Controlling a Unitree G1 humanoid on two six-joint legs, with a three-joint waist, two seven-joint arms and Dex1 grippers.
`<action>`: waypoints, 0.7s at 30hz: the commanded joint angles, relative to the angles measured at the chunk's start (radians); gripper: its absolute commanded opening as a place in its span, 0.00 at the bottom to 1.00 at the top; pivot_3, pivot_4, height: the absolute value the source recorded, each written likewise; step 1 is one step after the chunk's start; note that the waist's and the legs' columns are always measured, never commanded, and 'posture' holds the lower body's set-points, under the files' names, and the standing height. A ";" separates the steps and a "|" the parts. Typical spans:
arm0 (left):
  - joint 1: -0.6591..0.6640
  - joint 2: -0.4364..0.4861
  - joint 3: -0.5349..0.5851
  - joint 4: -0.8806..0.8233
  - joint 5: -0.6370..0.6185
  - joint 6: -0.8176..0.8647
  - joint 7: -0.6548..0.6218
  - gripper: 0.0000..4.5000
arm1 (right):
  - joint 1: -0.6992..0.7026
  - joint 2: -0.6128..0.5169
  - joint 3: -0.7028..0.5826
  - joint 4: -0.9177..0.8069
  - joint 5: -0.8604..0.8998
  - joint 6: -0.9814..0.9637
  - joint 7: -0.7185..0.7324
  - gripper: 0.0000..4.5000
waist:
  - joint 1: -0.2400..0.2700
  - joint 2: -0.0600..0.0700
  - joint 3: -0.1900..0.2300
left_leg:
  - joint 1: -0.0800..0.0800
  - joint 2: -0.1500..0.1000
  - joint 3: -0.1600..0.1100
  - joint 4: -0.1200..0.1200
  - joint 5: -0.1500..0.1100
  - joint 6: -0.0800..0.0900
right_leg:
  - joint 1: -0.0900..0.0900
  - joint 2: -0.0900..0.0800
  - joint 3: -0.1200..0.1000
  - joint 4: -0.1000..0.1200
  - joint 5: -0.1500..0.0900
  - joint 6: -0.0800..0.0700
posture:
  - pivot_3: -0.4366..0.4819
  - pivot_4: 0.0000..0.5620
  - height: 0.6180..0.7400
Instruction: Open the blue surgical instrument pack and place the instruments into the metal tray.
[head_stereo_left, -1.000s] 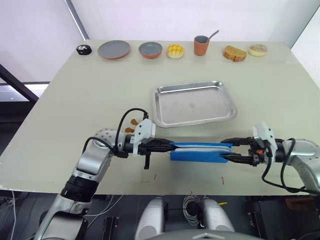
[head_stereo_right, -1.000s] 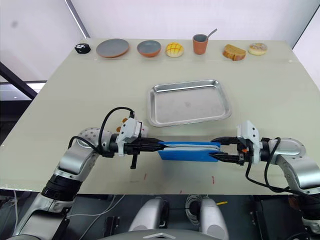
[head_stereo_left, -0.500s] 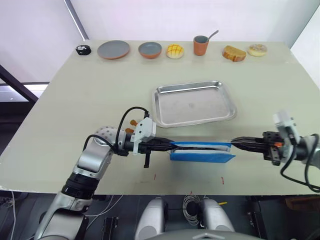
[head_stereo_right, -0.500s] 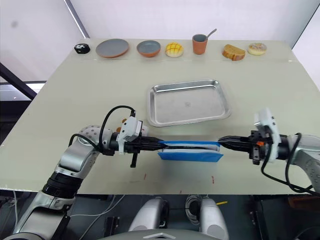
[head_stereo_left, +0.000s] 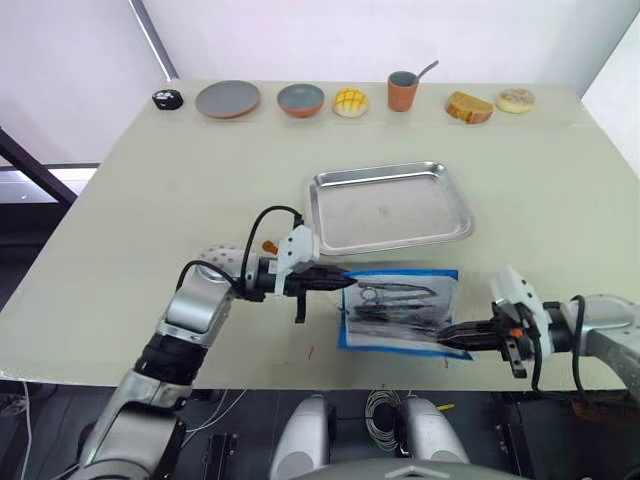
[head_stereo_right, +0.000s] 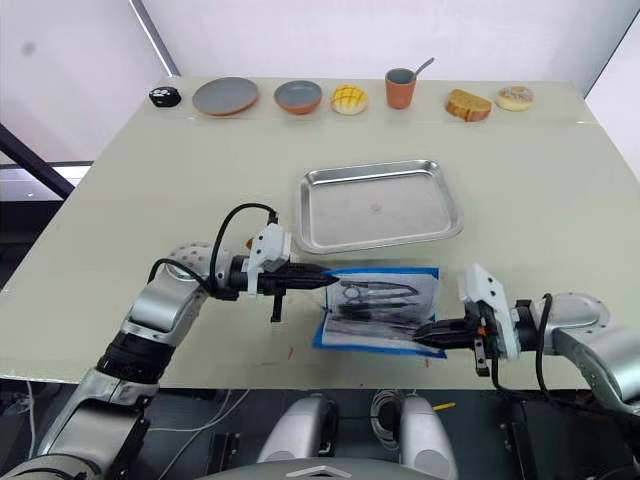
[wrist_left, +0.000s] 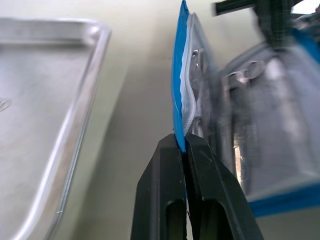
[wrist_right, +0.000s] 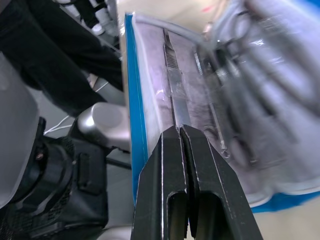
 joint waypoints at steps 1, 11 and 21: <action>-0.029 -0.020 -0.034 0.045 0.056 -0.017 0.028 0.00 | 0.024 -0.011 0.028 -0.046 -0.047 -0.038 -0.007 0.01 | 0.001 0.000 0.000 | 0.000 0.000 0.000 0.000 0.000 0.000 | 0.000 0.000 0.000 0.000 0.000 0.000 | 0.48 0.27 1.00; -0.117 -0.065 -0.090 0.166 0.172 -0.015 0.076 0.00 | 0.067 0.002 0.089 -0.028 -0.162 -0.097 -0.055 0.01 | 0.001 0.000 0.000 | 0.000 -0.001 0.000 0.001 0.000 0.000 | 0.000 0.000 0.000 0.000 0.000 0.000 | 0.48 0.27 1.00; -0.127 -0.071 -0.091 0.167 0.174 -0.007 0.061 0.00 | 0.083 0.028 0.119 0.019 -0.233 -0.173 -0.077 0.01 | 0.002 0.000 0.000 | 0.000 -0.001 -0.003 0.002 0.000 0.000 | 0.002 0.000 -0.003 0.000 0.000 0.000 | 0.48 0.27 1.00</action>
